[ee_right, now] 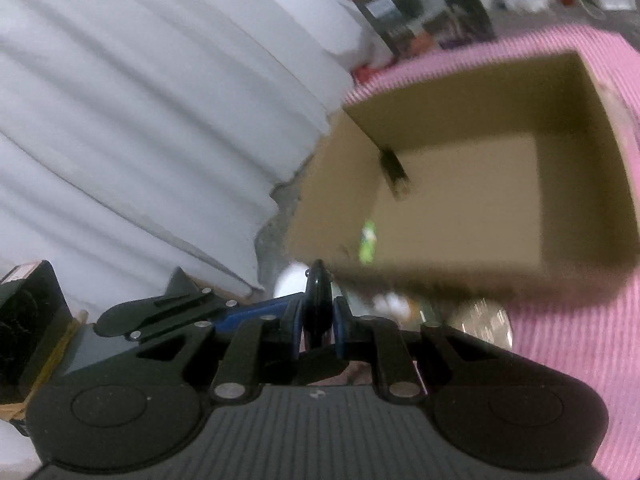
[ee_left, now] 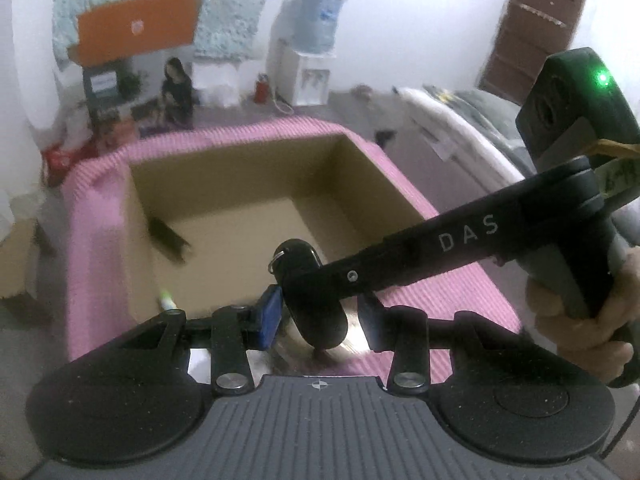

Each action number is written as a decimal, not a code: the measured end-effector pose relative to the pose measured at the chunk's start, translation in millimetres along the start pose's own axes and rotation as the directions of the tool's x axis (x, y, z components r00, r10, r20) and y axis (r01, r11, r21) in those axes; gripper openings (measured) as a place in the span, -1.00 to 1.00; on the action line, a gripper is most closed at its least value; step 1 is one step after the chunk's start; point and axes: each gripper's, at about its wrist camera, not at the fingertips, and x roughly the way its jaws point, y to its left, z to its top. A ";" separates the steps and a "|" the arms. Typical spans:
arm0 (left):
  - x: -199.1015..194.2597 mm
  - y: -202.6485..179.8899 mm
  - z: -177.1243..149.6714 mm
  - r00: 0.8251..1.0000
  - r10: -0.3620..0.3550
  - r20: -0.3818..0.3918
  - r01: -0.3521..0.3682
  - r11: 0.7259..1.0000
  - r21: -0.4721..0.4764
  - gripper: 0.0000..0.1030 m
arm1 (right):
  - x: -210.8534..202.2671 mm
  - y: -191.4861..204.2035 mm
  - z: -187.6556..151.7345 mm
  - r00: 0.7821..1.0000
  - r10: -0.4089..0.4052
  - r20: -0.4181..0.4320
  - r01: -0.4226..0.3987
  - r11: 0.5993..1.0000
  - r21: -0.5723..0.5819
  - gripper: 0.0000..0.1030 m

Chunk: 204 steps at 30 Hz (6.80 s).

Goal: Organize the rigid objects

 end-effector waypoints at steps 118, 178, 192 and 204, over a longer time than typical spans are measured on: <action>20.1 -86.8 -54.8 0.995 0.091 0.052 -0.103 0.945 0.312 0.41 | -50.6 -16.0 -83.0 0.939 -0.275 0.208 0.305 0.943 -0.131 -0.66; 26.1 24.7 89.9 0.980 0.197 -0.018 -0.194 0.975 0.107 0.65 | -59.6 -45.6 82.6 0.943 -0.163 0.288 0.206 0.970 -0.126 0.44; -32.7 1.2 -41.3 1.000 -0.001 -0.006 0.001 1.000 -0.030 1.00 | -182.9 27.0 -65.8 0.740 -0.404 0.537 0.591 0.772 -0.233 1.00; 8.3 5.7 -127.5 0.997 0.055 -0.045 -0.059 0.993 -0.099 1.00 | -43.5 11.4 -107.7 0.827 -0.428 0.363 0.546 0.764 -0.343 1.00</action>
